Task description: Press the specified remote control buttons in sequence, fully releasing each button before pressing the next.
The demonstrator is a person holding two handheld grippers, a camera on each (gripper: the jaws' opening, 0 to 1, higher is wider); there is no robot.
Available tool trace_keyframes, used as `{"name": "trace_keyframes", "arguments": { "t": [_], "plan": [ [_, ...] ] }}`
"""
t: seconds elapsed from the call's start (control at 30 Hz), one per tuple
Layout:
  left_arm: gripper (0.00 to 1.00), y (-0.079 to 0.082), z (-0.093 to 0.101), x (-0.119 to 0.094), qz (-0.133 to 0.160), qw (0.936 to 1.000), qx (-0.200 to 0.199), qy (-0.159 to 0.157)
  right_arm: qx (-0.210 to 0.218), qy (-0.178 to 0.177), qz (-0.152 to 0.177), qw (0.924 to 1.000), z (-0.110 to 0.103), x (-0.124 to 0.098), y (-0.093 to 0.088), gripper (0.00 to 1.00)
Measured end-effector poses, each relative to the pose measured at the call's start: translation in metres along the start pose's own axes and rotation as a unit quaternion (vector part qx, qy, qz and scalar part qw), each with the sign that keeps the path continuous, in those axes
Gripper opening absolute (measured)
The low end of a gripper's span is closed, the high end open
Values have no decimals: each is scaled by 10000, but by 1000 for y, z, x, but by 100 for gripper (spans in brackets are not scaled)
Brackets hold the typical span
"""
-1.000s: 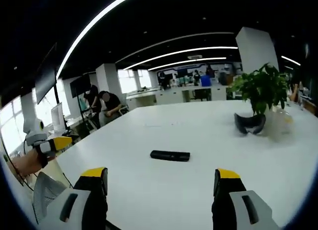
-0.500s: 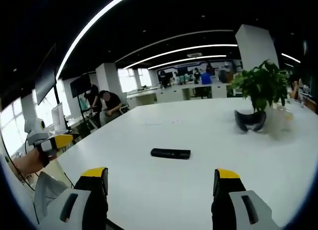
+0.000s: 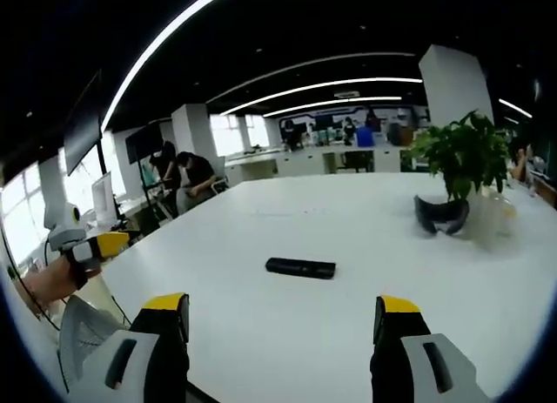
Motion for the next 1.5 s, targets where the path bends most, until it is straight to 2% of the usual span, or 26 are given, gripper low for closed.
{"name": "trace_keyframes", "arguments": {
  "t": [0.27, 0.9, 1.27, 1.33, 1.37, 1.47, 1.5],
  "plan": [
    [97, -3, -4, 2, -173, 9998, 30, -97, -147, 3, -60, 9999, -6, 0, -1, 86],
    [97, -6, -1, 10, -297, 9993, 50, -204, -21, -98, -22, 9999, 0, -2, -3, 85],
    [97, -19, 4, 33, -531, 9976, 19, -435, 8, -305, -20, 9995, 15, -20, -6, 84],
    [98, -21, 5, 39, -722, 9964, 112, -433, 37, -317, -7, 9995, 17, -19, -5, 84],
    [98, -26, 3, 41, -974, 9945, 46, -378, 37, -320, -11, 9995, 18, -19, -5, 84],
    [97, -36, -1, 48, -1270, 9906, -158, -493, 35, -292, -14, 9996, 18, -14, -4, 84],
    [98, -41, -2, 49, -1517, 9868, -122, -557, 32, -274, -15, 9996, 18, -13, -3, 84]
  ]
}}
Point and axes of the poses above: the point that each gripper's makers call its tool centre point, and the gripper's own axes: x roughly forward along the fingers, z roughly to its right, y roughly out of its top, the point moved 9 cm from there along -x, roughly backward along the fingers, and after that the axes turned 1 degree about x, right-handed, at the moved point
